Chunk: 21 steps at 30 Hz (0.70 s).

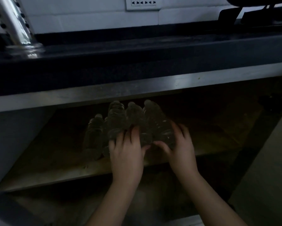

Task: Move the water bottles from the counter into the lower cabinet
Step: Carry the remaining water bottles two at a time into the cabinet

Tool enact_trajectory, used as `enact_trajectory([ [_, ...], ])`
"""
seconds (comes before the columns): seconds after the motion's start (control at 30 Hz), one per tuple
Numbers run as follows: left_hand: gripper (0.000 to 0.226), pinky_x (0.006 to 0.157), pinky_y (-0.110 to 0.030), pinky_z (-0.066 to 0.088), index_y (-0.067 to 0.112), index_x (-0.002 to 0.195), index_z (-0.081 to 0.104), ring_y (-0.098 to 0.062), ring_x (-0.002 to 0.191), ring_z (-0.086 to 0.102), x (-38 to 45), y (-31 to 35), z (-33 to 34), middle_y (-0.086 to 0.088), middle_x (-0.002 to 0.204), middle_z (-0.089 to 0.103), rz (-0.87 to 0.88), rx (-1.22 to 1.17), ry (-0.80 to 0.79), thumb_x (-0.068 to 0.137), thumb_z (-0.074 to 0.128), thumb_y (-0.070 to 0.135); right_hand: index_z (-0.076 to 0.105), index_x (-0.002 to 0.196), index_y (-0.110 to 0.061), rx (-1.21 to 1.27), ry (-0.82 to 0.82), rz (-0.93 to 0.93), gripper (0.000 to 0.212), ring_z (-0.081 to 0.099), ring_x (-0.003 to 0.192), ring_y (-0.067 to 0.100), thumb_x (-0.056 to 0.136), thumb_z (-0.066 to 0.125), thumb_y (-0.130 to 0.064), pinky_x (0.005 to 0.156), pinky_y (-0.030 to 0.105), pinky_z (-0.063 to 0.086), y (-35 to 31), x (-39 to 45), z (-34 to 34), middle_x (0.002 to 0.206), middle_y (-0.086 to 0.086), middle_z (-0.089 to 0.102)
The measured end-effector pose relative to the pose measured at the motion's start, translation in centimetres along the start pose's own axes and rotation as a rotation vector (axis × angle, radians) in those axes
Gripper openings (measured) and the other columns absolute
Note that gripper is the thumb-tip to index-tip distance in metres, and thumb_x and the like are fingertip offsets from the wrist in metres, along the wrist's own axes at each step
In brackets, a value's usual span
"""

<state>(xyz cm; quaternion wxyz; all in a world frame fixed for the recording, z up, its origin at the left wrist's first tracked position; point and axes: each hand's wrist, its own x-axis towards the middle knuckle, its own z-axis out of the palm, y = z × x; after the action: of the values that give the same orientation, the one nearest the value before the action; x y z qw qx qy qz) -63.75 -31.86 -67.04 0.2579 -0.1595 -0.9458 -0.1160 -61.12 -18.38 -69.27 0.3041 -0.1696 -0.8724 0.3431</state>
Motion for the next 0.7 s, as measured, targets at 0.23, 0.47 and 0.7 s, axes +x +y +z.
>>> enact_trajectory([
  [0.23,0.059,0.1,-0.055,0.038,0.012,0.117,0.065,-0.034,0.114,0.058,1.7,-0.3,1.5,-0.013,0.117,0.067,0.031,0.101,0.051,0.068,0.083,0.037,0.039,0.144,-0.022,0.039,-0.027,-0.021,0.06,0.048,0.127,0.018,0.09,0.064,-0.028,0.1,0.024,0.037,0.4,1.3,0.4,0.144,0.002,0.043],
  [0.47,0.06,0.105,-0.054,0.032,0.012,0.127,0.059,-0.035,0.119,0.054,2.6,-1.4,3.3,-0.014,0.122,0.065,0.086,0.069,0.146,0.076,0.077,0.037,0.019,0.152,-0.027,-0.111,-0.017,-0.102,0.068,0.031,0.14,0.018,0.093,0.054,-0.032,0.114,0.035,0.031,1.3,0.1,0.8,0.155,0.0,0.028],
  [0.7,0.06,0.111,-0.054,0.031,0.009,0.136,0.046,-0.033,0.127,0.05,-1.5,-2.0,4.4,-0.017,0.135,0.057,0.191,0.01,0.136,0.086,0.065,0.037,-0.006,0.154,-0.024,-0.225,-0.073,-0.21,0.082,-0.003,0.147,0.012,0.093,0.045,-0.044,0.116,0.028,0.003,1.3,-2.7,2.6,0.161,-0.004,-0.012],
])
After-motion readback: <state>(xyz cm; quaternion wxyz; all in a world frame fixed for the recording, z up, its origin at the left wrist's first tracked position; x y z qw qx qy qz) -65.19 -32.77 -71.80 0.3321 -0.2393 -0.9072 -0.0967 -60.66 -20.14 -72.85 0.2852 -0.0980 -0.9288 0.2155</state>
